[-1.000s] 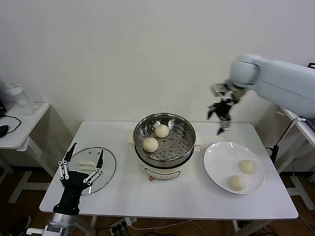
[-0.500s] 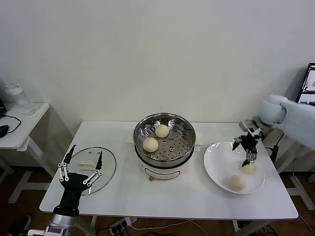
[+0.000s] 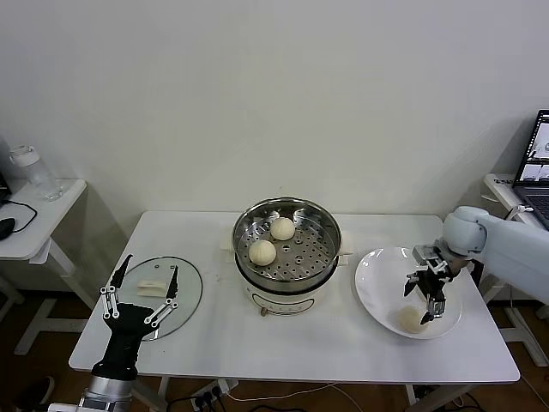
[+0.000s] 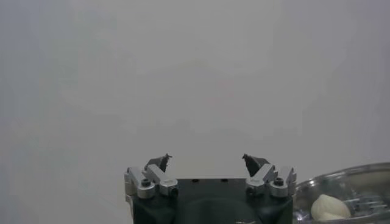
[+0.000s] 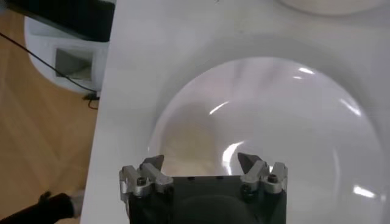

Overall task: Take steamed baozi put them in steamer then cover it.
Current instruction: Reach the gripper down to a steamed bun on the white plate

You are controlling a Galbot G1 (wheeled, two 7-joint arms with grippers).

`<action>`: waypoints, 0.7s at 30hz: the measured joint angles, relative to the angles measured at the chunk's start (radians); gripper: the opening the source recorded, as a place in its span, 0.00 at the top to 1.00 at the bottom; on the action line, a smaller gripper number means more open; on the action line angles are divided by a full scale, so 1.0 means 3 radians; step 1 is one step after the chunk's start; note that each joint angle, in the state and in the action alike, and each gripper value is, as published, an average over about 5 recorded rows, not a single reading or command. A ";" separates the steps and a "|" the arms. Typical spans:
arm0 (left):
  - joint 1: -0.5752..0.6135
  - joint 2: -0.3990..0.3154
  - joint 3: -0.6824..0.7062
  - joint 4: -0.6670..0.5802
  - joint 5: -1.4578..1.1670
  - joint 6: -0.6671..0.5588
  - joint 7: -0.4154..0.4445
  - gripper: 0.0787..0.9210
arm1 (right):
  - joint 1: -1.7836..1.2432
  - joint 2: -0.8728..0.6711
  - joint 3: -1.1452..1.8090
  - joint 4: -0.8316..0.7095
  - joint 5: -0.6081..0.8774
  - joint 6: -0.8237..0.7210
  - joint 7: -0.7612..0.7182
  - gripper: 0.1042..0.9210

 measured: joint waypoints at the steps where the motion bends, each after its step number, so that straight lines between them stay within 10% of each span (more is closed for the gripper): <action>1: 0.0001 0.0000 -0.0001 0.0002 0.0000 -0.0001 0.0000 0.12 | -0.0021 0.0004 0.0008 -0.0006 -0.0010 0.0000 0.0002 0.12; 21: -0.0015 -0.0002 0.0003 0.0024 0.0004 -0.0008 -0.0008 0.12 | -0.0158 0.0004 0.0085 -0.0034 -0.0114 0.0006 0.0078 0.33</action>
